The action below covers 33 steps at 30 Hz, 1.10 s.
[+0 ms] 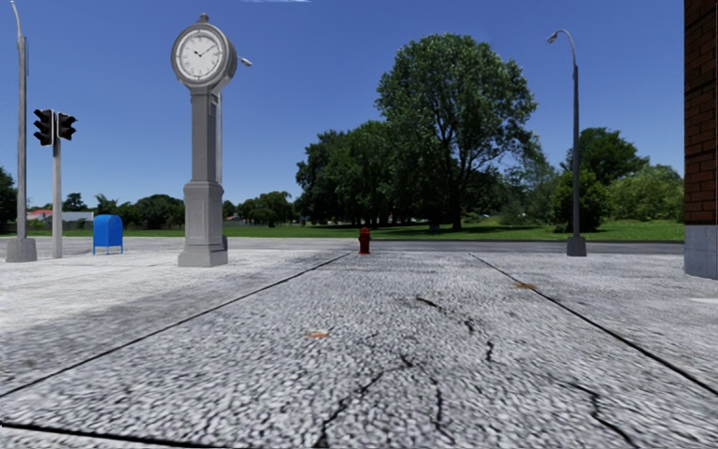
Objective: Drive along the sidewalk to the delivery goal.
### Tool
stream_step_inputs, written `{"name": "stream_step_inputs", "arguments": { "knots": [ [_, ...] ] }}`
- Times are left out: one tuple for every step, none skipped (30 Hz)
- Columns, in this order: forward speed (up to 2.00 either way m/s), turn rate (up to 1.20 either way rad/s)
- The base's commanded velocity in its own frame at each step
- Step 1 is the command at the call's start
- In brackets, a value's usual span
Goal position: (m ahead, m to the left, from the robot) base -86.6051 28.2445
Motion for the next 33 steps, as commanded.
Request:
{"name": "stream_step_inputs", "arguments": {
  "knots": [
    [2.00, 0.48],
    [2.00, 0.48],
    [2.00, 0.49],
    [2.00, 0.51],
    [2.00, 0.52],
    [2.00, 0.52],
    [2.00, 0.56],
    [2.00, 0.57],
    [2.00, 0.57],
    [2.00, 0.57],
    [2.00, 0.57],
    [2.00, 0.57],
    [2.00, 0.57],
    [2.00, 0.57],
    [2.00, 0.57],
    [2.00, 0.57],
    [2.00, 0.57],
    [2.00, 0.57],
    [2.00, 0.57],
    [2.00, 0.57],
    [2.00, 0.57],
    [2.00, 0.58],
    [2.00, 0.58],
    [2.00, 0.58],
    [2.00, 0.58],
    [2.00, 0.58],
    [2.00, 0.58],
    [2.00, 0.58],
    [2.00, 0.58],
    [2.00, 0.58],
    [2.00, 0.58],
    [2.00, 0.58],
    [2.00, 0.58]
  ]
}}
